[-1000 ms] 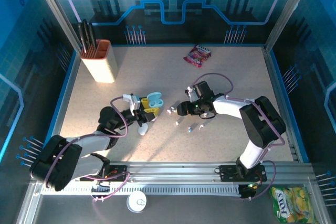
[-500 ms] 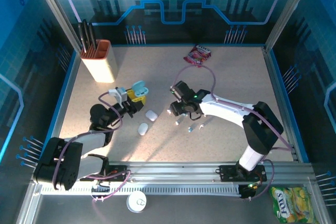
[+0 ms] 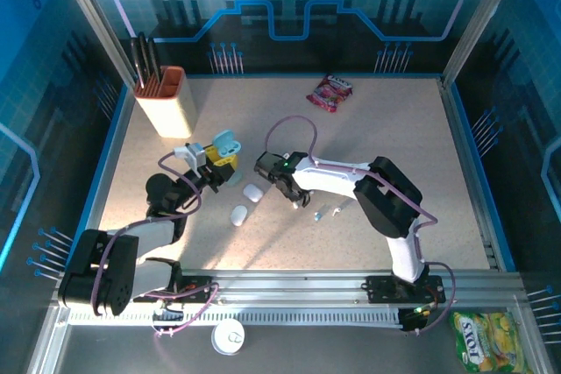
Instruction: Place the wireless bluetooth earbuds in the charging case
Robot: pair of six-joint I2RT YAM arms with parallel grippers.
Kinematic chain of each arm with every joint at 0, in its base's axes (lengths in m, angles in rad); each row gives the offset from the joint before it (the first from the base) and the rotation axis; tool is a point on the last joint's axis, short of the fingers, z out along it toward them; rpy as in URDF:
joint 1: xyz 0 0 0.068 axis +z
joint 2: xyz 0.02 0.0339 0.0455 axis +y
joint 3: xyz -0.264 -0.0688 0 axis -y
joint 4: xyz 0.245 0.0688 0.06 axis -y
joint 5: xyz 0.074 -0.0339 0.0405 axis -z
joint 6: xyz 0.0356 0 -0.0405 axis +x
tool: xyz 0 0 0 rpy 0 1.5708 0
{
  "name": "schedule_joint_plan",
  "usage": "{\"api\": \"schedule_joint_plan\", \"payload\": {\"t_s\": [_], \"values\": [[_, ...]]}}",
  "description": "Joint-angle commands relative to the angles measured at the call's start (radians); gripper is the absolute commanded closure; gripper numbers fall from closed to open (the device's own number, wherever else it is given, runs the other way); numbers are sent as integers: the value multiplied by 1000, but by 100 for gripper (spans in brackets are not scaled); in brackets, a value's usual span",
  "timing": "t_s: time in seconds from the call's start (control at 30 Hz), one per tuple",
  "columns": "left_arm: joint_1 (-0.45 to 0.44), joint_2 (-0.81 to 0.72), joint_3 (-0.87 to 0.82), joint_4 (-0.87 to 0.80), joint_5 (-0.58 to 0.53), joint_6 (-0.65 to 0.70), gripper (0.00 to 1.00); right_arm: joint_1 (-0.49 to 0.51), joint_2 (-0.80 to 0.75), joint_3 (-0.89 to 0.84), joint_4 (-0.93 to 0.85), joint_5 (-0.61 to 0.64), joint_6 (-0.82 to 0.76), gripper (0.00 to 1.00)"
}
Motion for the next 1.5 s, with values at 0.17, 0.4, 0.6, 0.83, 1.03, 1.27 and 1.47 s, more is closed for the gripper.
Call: {"api": "schedule_joint_plan", "payload": {"t_s": [0.17,0.4,0.6,0.83,1.03,1.27,1.47], "values": [[11,-18,-5,31,-8,18,60,14,28,30,-68,29,58,63],[11,-20,-4,30,-3,19,60,15,48,31,-55,-6,63,64],[11,-18,0,35,-2,17,60,13,63,29,-65,13,81,66],[11,-16,0,37,5,14,60,7,79,26,-64,16,90,70],[11,-11,-2,46,10,12,60,-6,68,16,-58,19,99,73],[11,-12,-8,48,20,21,60,-22,37,-10,-24,-23,91,80],[11,-9,-8,47,36,31,60,-37,-30,-46,17,-88,81,79]]}}
